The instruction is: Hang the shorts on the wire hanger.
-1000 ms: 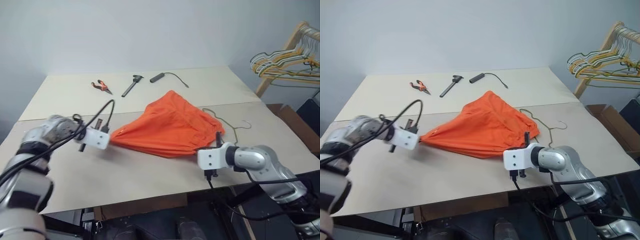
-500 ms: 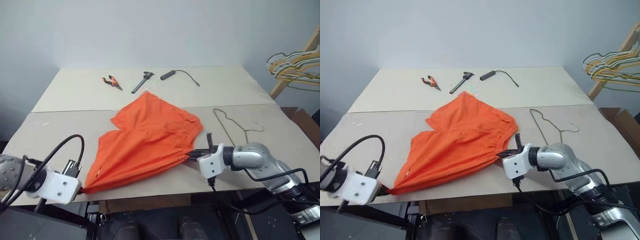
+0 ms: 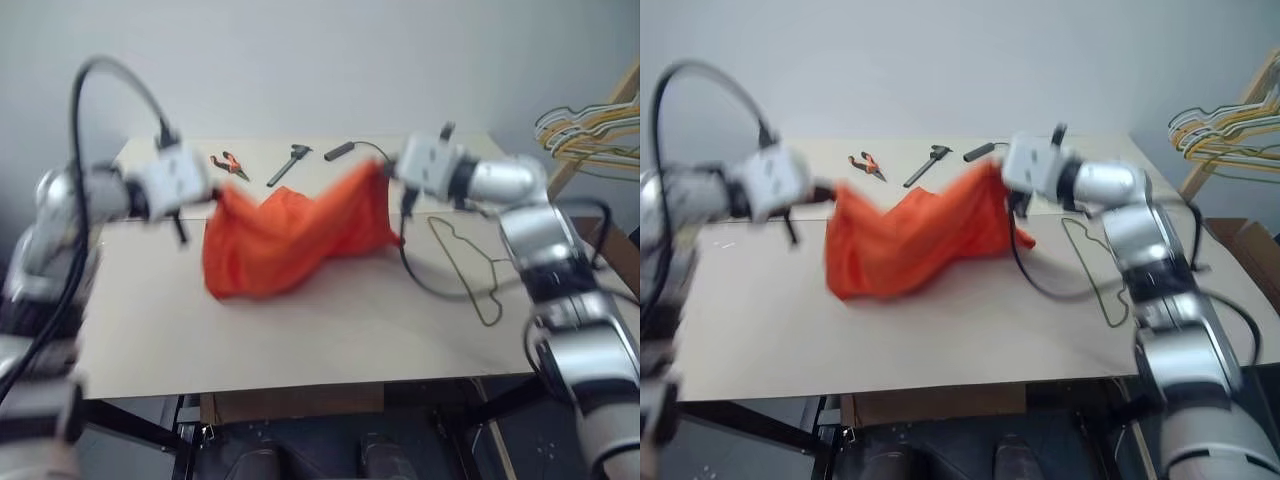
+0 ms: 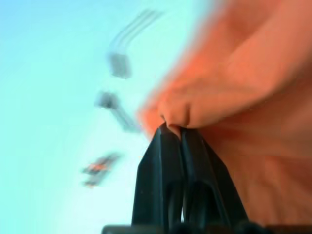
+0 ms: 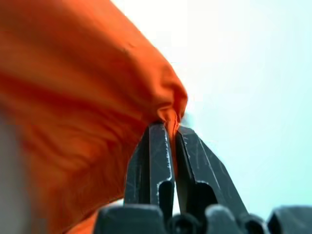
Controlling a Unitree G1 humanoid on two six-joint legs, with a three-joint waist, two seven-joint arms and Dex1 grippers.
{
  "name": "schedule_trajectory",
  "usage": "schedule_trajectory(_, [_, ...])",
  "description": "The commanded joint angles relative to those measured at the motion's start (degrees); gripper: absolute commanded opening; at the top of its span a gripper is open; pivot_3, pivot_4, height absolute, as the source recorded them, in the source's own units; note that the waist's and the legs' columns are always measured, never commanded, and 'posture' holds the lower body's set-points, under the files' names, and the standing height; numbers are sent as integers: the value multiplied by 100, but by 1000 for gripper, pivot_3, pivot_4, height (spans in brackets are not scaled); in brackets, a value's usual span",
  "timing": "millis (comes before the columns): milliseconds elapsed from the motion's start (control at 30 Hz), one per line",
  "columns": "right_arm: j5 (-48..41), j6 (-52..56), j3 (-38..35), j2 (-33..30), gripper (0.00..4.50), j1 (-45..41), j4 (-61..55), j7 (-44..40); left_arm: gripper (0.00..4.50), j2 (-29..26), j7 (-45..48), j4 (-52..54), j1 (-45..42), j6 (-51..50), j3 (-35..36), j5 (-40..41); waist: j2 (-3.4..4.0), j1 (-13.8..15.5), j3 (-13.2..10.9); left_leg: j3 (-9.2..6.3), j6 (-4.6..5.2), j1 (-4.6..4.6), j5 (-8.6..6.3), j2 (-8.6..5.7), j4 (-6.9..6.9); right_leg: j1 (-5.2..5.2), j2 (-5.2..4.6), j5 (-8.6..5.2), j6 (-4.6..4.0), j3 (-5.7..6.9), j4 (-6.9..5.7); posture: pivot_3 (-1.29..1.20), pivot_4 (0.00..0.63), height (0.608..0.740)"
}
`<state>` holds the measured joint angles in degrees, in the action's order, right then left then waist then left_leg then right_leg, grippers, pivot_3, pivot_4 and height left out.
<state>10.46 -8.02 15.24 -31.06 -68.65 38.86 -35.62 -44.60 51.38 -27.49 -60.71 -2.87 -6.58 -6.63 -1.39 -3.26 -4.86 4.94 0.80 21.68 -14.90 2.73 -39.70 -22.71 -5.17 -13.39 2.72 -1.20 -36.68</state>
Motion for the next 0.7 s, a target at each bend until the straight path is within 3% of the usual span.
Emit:
schedule_trajectory(33, [473,-184,-239,454,0,-1357,2101,2154,19,447,-2303,-2971,-2143,826,-310,-997,-4,-92,22,-2,-21,43,12,-1,-2,-39,-5,4,0,2,-10,-64,18,740])
schedule_trajectory(167, [383,-1096,-774,778,0,-2406,3180,4573,19,798,-5230,-4463,-3652,1341,-370,-1533,-9,-261,46,6,-61,183,31,-32,61,-215,-51,1,12,8,-4,-79,5,740])
schedule_trajectory(333, [614,-2409,-851,637,0,-2382,3345,5611,19,817,-6427,-4655,-3935,2474,-445,-1797,-9,-425,46,28,-61,222,32,-91,177,-322,-127,-10,31,58,-10,-76,9,740])
schedule_trajectory(467, [1004,-3106,-481,389,0,-1552,3368,5145,19,737,-5713,-4401,-3108,3533,-589,-1824,-6,-519,52,40,-59,226,31,-91,180,-320,-133,-13,36,80,5,-74,32,740])
schedule_trajectory(567, [1191,-3582,-233,116,0,-706,3337,4354,19,628,-4405,-3622,-1837,4318,-549,-1358,0,-546,53,46,-54,124,34,-83,177,-167,-131,-21,44,101,84,-69,47,740])
schedule_trajectory(633, [1111,-4009,-166,-23,0,-113,3245,3646,19,505,-3534,-2535,-783,4339,-453,-815,-1,-599,50,59,-33,88,46,-87,168,-128,-137,-8,50,89,83,-66,60,740])
schedule_trajectory(700, [769,-4463,-196,-80,0,493,3085,2542,19,113,-2343,-481,897,3617,-384,190,2,-707,46,58,-20,99,60,-87,159,-142,-135,27,53,72,81,-62,74,740])
